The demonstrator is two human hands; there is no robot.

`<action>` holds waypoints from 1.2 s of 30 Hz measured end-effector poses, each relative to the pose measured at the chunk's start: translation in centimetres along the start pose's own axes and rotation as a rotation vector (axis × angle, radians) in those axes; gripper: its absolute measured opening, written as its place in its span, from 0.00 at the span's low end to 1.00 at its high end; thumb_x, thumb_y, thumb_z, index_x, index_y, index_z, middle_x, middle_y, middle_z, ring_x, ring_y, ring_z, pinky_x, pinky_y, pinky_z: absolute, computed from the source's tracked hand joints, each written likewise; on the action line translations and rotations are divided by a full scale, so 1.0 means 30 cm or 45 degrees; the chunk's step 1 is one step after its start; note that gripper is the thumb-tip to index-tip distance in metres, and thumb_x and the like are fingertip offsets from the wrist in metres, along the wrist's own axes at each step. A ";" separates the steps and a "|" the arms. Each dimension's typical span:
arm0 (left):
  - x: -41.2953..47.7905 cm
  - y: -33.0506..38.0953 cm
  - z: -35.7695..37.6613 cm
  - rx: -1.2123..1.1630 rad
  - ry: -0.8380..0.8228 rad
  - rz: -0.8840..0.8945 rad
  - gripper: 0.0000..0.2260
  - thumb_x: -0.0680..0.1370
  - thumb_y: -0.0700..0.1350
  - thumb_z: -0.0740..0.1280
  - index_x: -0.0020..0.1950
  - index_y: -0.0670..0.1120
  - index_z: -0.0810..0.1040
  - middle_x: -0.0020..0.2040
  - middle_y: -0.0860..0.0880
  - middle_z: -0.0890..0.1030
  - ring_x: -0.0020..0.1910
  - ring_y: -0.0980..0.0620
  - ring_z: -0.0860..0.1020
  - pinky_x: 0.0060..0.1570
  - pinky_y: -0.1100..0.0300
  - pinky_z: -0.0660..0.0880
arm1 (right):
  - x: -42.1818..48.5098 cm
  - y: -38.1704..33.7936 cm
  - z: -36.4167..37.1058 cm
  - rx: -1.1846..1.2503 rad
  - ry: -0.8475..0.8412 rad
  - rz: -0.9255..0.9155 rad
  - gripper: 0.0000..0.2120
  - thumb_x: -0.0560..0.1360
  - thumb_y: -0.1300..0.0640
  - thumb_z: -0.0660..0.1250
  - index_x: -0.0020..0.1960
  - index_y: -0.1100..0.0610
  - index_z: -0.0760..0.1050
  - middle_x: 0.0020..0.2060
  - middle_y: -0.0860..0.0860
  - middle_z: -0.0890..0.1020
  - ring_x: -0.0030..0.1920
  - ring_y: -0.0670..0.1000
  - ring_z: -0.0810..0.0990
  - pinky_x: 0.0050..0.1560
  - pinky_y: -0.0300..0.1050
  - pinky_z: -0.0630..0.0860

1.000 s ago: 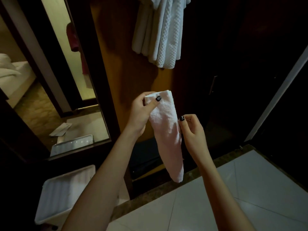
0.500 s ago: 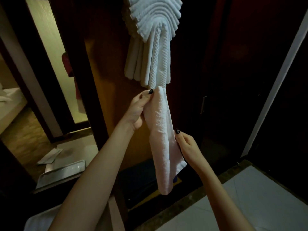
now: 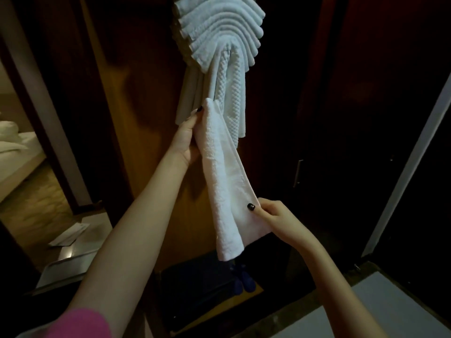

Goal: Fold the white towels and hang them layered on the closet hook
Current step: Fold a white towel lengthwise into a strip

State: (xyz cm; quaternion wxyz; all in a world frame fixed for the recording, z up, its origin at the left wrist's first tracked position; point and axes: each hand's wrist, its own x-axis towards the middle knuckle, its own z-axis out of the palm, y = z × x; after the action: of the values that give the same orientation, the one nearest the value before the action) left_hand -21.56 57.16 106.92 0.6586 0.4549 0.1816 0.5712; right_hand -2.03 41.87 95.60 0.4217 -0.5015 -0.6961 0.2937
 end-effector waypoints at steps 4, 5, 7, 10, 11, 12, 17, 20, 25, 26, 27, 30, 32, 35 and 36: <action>0.099 -0.003 -0.011 0.068 0.054 0.094 0.14 0.79 0.47 0.65 0.61 0.42 0.78 0.53 0.44 0.83 0.53 0.49 0.81 0.52 0.54 0.78 | 0.069 0.075 -0.081 0.058 0.145 -0.050 0.13 0.76 0.55 0.70 0.36 0.60 0.78 0.32 0.48 0.76 0.34 0.44 0.74 0.36 0.39 0.68; 0.116 -0.006 -0.013 0.097 0.077 0.127 0.13 0.78 0.46 0.65 0.60 0.42 0.78 0.53 0.44 0.83 0.52 0.50 0.82 0.52 0.56 0.78 | 0.082 0.089 -0.097 0.107 0.186 -0.060 0.13 0.75 0.55 0.72 0.35 0.61 0.77 0.32 0.48 0.75 0.33 0.44 0.73 0.36 0.38 0.68; 0.153 -0.016 -0.016 0.146 0.128 0.177 0.09 0.79 0.44 0.64 0.57 0.43 0.79 0.49 0.47 0.85 0.49 0.52 0.83 0.47 0.59 0.79 | 0.114 0.114 -0.137 0.159 0.190 -0.091 0.15 0.74 0.52 0.72 0.32 0.58 0.77 0.32 0.46 0.74 0.33 0.43 0.71 0.36 0.36 0.66; 0.189 -0.033 -0.024 0.136 0.206 0.207 0.07 0.80 0.43 0.64 0.53 0.43 0.80 0.45 0.48 0.85 0.46 0.53 0.83 0.44 0.61 0.79 | 0.149 0.133 -0.177 0.121 0.028 -0.105 0.15 0.75 0.45 0.64 0.31 0.44 0.78 0.35 0.40 0.76 0.34 0.39 0.73 0.38 0.33 0.67; 0.197 -0.038 -0.025 0.131 0.228 0.214 0.07 0.80 0.43 0.64 0.53 0.43 0.80 0.45 0.48 0.85 0.46 0.53 0.83 0.45 0.60 0.79 | 0.158 0.143 -0.185 0.089 0.001 -0.115 0.15 0.76 0.46 0.64 0.31 0.41 0.78 0.36 0.39 0.77 0.34 0.38 0.74 0.38 0.32 0.68; 0.204 -0.045 -0.025 0.129 0.245 0.217 0.07 0.80 0.43 0.64 0.53 0.43 0.79 0.45 0.47 0.84 0.47 0.52 0.82 0.46 0.59 0.79 | 0.168 0.154 -0.191 0.067 0.007 -0.126 0.15 0.77 0.48 0.65 0.32 0.40 0.79 0.36 0.38 0.78 0.35 0.38 0.75 0.38 0.31 0.69; 0.232 -0.074 -0.002 0.156 0.327 0.259 0.06 0.80 0.42 0.65 0.53 0.43 0.80 0.47 0.47 0.84 0.47 0.52 0.83 0.47 0.60 0.78 | 0.200 0.222 -0.228 0.124 0.262 -0.158 0.07 0.76 0.54 0.71 0.39 0.48 0.82 0.34 0.44 0.82 0.34 0.41 0.78 0.33 0.35 0.71; 0.243 -0.086 0.013 0.220 0.451 0.314 0.04 0.78 0.42 0.69 0.51 0.43 0.81 0.46 0.47 0.85 0.47 0.52 0.83 0.44 0.61 0.79 | 0.213 0.262 -0.261 0.095 0.365 -0.305 0.11 0.76 0.59 0.71 0.51 0.44 0.79 0.42 0.39 0.82 0.44 0.40 0.81 0.39 0.32 0.74; 0.257 -0.103 0.054 0.356 0.667 0.352 0.03 0.74 0.40 0.73 0.48 0.44 0.82 0.45 0.46 0.85 0.50 0.48 0.83 0.45 0.58 0.79 | 0.220 0.314 -0.298 -0.024 0.101 -0.446 0.24 0.75 0.73 0.66 0.55 0.44 0.81 0.51 0.35 0.82 0.56 0.37 0.79 0.51 0.29 0.73; 0.258 -0.103 0.063 0.370 0.704 0.363 0.04 0.74 0.40 0.73 0.48 0.43 0.82 0.46 0.45 0.85 0.49 0.47 0.83 0.44 0.58 0.79 | 0.225 0.325 -0.299 -0.099 0.059 -0.423 0.23 0.74 0.73 0.65 0.53 0.47 0.82 0.48 0.38 0.82 0.53 0.38 0.79 0.49 0.30 0.73; 0.258 -0.103 0.072 0.381 0.727 0.379 0.05 0.74 0.39 0.73 0.49 0.41 0.82 0.46 0.44 0.85 0.49 0.47 0.84 0.44 0.58 0.79 | 0.228 0.331 -0.297 -0.157 0.018 -0.372 0.21 0.75 0.73 0.63 0.52 0.49 0.83 0.47 0.39 0.81 0.51 0.39 0.79 0.48 0.32 0.73; 0.248 -0.111 0.103 0.373 0.781 0.450 0.09 0.74 0.36 0.72 0.53 0.36 0.80 0.46 0.41 0.84 0.45 0.48 0.83 0.43 0.59 0.79 | 0.236 0.326 -0.273 -0.227 -0.131 -0.210 0.12 0.80 0.61 0.61 0.55 0.49 0.81 0.46 0.39 0.77 0.48 0.35 0.75 0.46 0.30 0.70; 0.241 -0.124 0.128 0.342 0.824 0.471 0.12 0.75 0.34 0.71 0.57 0.33 0.78 0.49 0.39 0.82 0.46 0.46 0.82 0.43 0.58 0.79 | 0.243 0.306 -0.244 -0.198 -0.211 -0.103 0.11 0.79 0.40 0.59 0.47 0.42 0.77 0.44 0.40 0.77 0.44 0.35 0.75 0.43 0.32 0.68; 0.232 -0.139 0.168 0.304 0.897 0.481 0.17 0.75 0.34 0.71 0.63 0.36 0.76 0.53 0.39 0.81 0.47 0.47 0.81 0.40 0.62 0.78 | 0.262 0.285 -0.198 -0.274 -0.228 0.006 0.33 0.65 0.21 0.48 0.39 0.46 0.77 0.42 0.42 0.76 0.42 0.39 0.75 0.43 0.38 0.71; 0.229 -0.142 0.177 0.304 0.901 0.490 0.17 0.75 0.34 0.71 0.63 0.36 0.76 0.53 0.39 0.81 0.47 0.48 0.81 0.40 0.63 0.78 | 0.270 0.283 -0.180 -0.329 -0.234 0.022 0.41 0.63 0.19 0.48 0.43 0.52 0.80 0.46 0.44 0.79 0.46 0.42 0.77 0.47 0.44 0.75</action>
State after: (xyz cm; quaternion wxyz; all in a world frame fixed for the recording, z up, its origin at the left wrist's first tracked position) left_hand -13.08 61.65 108.18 0.3793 0.3294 0.3734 0.7799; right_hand 5.39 52.22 93.47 0.2859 -0.5284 -0.7593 0.2499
